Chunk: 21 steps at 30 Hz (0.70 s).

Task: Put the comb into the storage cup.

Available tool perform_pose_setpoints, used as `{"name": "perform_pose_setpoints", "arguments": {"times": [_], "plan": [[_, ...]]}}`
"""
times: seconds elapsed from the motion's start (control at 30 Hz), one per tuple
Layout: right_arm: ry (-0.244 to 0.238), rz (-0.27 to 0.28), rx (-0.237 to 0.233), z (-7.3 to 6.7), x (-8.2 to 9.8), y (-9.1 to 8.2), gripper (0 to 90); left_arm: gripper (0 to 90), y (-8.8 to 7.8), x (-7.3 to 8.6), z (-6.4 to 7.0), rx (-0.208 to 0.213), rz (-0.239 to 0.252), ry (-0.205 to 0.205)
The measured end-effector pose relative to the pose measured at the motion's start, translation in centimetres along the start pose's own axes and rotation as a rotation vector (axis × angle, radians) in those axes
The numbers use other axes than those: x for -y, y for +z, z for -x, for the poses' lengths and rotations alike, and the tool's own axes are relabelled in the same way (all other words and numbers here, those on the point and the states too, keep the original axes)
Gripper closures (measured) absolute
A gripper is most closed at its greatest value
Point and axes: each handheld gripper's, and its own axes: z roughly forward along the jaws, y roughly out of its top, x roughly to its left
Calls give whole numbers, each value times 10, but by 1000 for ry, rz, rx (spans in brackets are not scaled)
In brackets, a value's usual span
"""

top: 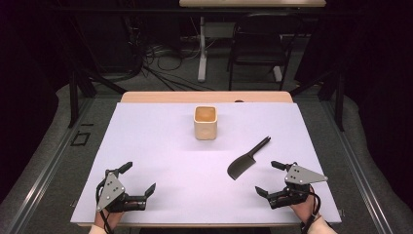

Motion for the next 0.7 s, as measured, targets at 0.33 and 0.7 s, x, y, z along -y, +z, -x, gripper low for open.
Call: {"name": "perform_pose_setpoints", "arguments": {"times": [0.33,0.7], "plan": [[6,-20,3,1,0,2,0,0,0,0,0,0,-3,0],[12,-49,40,12,-6,17,0,0,1,-1,0,-3,-5,3]]}}
